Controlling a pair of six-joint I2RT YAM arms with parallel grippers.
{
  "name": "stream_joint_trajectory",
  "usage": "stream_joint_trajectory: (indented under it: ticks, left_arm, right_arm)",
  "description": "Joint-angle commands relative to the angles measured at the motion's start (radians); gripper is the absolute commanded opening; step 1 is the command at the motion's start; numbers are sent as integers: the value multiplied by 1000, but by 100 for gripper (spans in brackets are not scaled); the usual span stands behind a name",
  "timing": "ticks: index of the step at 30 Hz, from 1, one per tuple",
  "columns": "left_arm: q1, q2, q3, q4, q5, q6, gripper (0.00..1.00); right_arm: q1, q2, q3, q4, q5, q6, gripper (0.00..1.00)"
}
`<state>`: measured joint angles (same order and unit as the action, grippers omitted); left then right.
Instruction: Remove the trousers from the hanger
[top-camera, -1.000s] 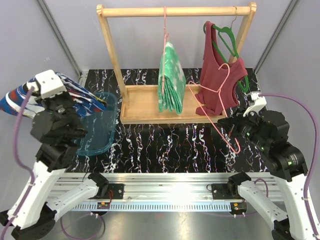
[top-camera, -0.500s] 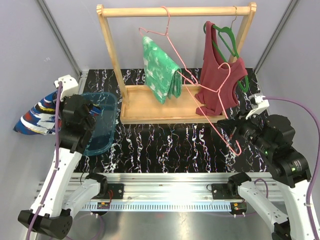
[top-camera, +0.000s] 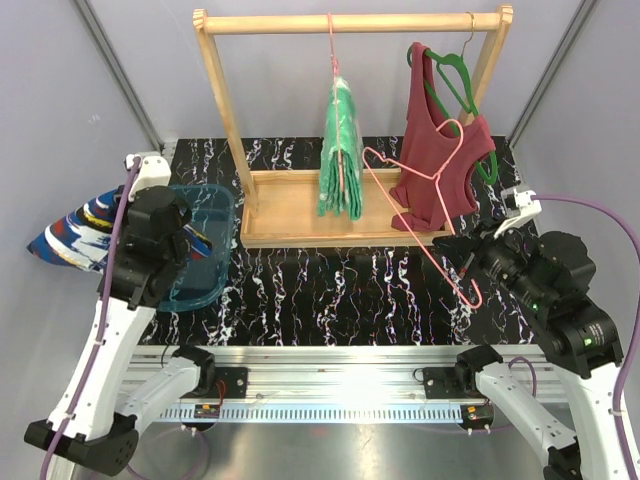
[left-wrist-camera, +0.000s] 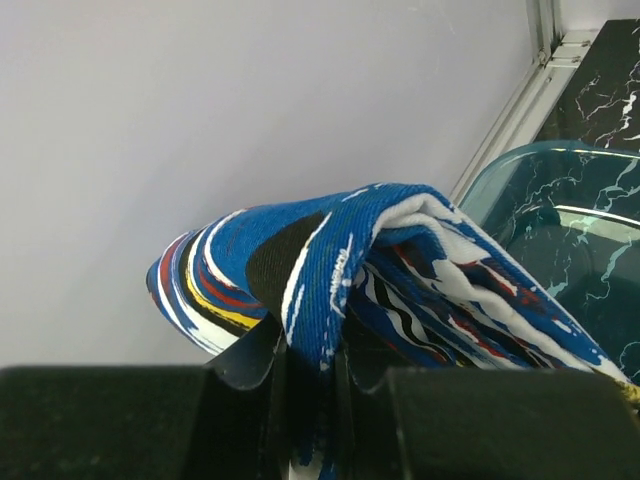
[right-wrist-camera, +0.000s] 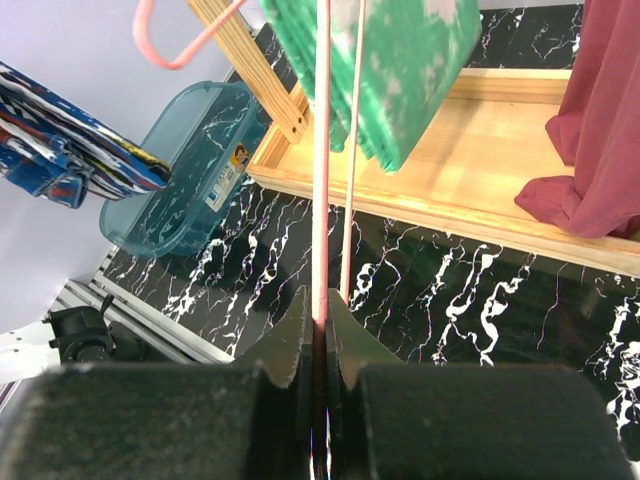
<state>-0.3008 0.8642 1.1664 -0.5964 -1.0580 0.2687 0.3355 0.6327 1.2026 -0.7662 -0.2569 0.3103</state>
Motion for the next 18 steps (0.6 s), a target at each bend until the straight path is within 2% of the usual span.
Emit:
stream_joint_trajectory:
  ticks: [1, 4, 9, 13, 18]
  left_arm:
    - [-43, -1, 113, -52, -114, 89, 0]
    - [-78, 9, 67, -98, -120, 105, 0]
    - [-110, 7, -119, -73, -129, 156, 0]
    - [-112, 50, -106, -103, -60, 101, 0]
    - [-112, 191, -119, -65, -59, 109, 0]
  right_arm:
    - [2, -22, -9, 70, -25, -11, 0]
    - [2, -34, -14, 76, -41, -10, 0]
    - [0, -42, -14, 77, -64, -7, 0]
    - [0, -57, -17, 85, -81, 1, 0]
    - [0, -74, -15, 85, -81, 0, 0]
